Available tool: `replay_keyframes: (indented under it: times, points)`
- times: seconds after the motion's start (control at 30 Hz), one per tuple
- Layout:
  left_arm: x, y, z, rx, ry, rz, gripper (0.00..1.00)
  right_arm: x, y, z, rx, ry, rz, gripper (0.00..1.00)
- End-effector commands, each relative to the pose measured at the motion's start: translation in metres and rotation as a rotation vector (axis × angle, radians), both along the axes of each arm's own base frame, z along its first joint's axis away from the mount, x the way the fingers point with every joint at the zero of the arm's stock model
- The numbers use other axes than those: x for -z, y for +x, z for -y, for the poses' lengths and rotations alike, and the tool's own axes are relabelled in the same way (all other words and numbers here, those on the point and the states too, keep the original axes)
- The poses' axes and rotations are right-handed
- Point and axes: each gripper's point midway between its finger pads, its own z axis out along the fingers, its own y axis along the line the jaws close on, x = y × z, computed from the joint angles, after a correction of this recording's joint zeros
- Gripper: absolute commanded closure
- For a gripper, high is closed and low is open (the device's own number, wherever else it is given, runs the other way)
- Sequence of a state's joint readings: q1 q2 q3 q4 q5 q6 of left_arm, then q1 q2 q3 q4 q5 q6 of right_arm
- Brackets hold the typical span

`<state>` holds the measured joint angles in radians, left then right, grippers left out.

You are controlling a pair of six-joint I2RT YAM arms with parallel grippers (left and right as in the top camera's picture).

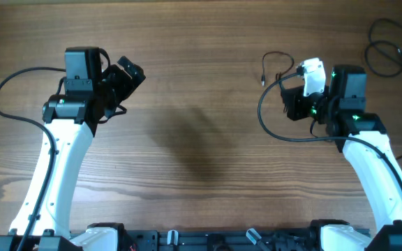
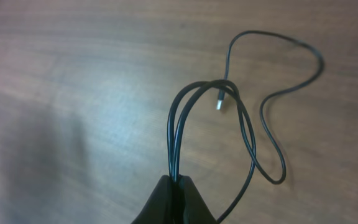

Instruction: Untangle cables

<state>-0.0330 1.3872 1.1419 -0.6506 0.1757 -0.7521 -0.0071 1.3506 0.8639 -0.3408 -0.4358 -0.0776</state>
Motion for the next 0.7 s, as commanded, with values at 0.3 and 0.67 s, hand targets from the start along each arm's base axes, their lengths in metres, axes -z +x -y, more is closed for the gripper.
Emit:
replay_keyframes:
  times: [0.3, 0.67]
  points:
    - [-0.006, 0.001, -0.001, 0.011, 0.022, 0.024, 0.0, -0.03, 0.022, 0.01, 0.102, 0.001, 0.116, 0.96]
    - [-0.006, 0.001, -0.001, 0.01, 0.021, 0.023, 0.0, -0.119, -0.038, 0.146, 0.74, -0.506, 0.202, 0.96]
